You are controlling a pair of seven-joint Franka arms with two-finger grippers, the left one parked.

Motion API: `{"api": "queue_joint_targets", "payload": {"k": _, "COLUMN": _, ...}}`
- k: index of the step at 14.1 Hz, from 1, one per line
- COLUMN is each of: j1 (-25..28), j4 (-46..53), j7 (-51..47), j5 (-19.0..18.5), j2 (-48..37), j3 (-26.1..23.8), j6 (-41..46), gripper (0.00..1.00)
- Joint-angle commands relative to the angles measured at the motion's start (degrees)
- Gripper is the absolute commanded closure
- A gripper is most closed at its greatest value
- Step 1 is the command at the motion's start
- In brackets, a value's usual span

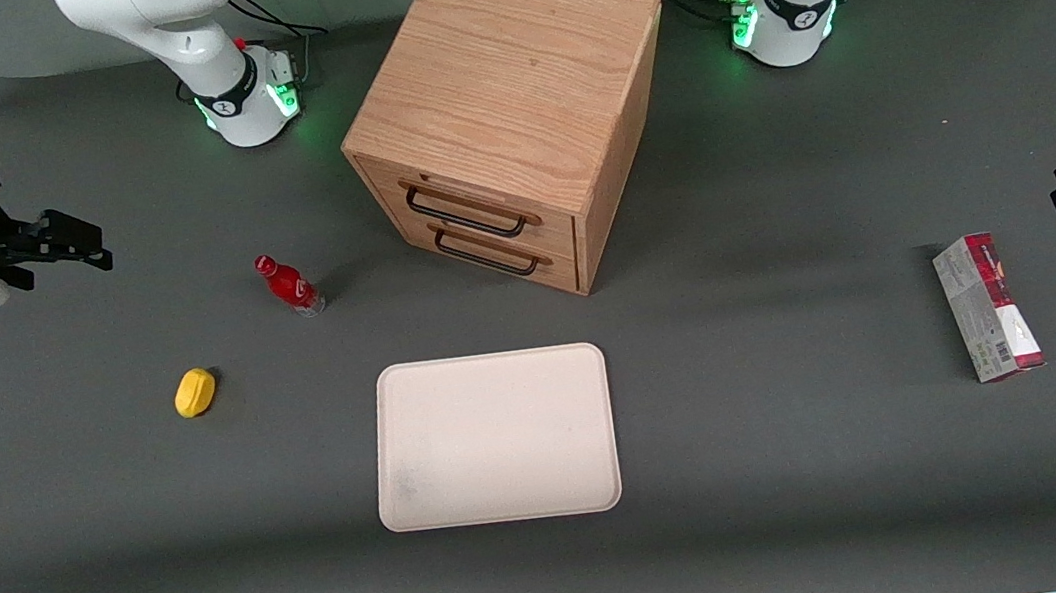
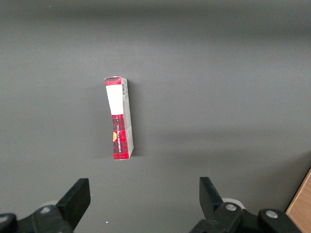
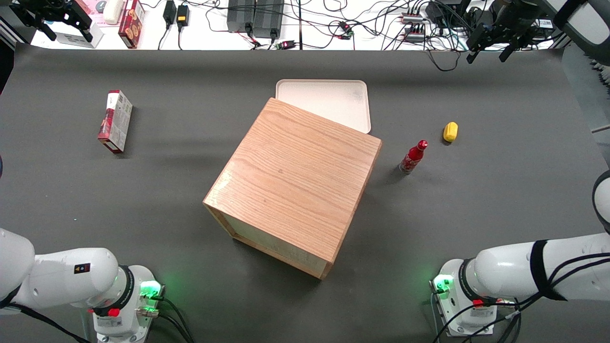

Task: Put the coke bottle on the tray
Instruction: 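Move the open right gripper toward the red Coca-Cola bottle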

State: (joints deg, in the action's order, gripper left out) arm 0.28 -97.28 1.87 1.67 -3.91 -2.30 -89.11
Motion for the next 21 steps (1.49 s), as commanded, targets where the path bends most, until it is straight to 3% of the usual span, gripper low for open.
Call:
{"api": "queue_joint_targets", "payload": {"k": 1, "j1": 3.1, "j4": 4.8, "j7": -5.3, "j5": 1.0, "j2": 2.2, "j3": -1.0, "j6": 3.6, "gripper": 0.0}}
{"api": "queue_joint_targets", "payload": {"k": 6, "j1": 12.4, "j4": 5.5, "j7": -17.9, "j5": 0.9, "j2": 2.2, "j3": -1.0, "j6": 3.7, "gripper": 0.0}}
{"api": "queue_joint_targets", "payload": {"k": 11, "j1": 14.1, "j4": 2.7, "j7": -18.0, "j5": 0.9, "j2": 0.6, "j3": -0.7, "j6": 7.4, "gripper": 0.0}}
{"api": "queue_joint_targets", "payload": {"k": 15, "j1": 14.1, "j4": -8.7, "j7": -13.5, "j5": 0.8, "j2": -6.2, "j3": 1.5, "j6": 3.7, "gripper": 0.0}}
{"api": "queue_joint_targets", "payload": {"k": 18, "j1": 14.1, "j4": -22.8, "j7": -12.9, "j5": 0.5, "j2": -14.7, "j3": 2.7, "j6": -5.6, "gripper": 0.0}}
{"api": "queue_joint_targets", "payload": {"k": 21, "j1": 14.1, "j4": -29.7, "j7": -11.0, "j5": 0.3, "j2": -16.4, "j3": 2.8, "j6": -11.6, "gripper": 0.0}}
